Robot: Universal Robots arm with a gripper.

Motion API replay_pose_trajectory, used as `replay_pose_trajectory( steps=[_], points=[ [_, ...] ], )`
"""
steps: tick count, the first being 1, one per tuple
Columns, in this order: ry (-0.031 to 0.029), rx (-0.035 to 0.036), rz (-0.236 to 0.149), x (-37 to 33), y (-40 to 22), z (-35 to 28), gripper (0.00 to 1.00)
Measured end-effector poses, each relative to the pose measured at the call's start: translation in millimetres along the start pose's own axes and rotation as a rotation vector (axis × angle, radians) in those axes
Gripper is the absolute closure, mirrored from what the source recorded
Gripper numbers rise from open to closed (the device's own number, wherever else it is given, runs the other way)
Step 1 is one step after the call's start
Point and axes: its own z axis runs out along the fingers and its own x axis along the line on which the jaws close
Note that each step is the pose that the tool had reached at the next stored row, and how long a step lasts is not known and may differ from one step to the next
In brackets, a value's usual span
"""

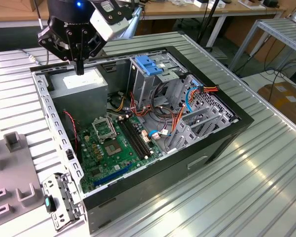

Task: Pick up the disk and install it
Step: 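Reach for the disk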

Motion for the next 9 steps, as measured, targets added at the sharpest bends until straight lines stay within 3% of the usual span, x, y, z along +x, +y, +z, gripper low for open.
replay_pose_trajectory(
  steps=[9],
  points=[
    [0.0000, 0.0000, 0.000, 6.1, -0.5, -0.1, 0.89]
  ],
)
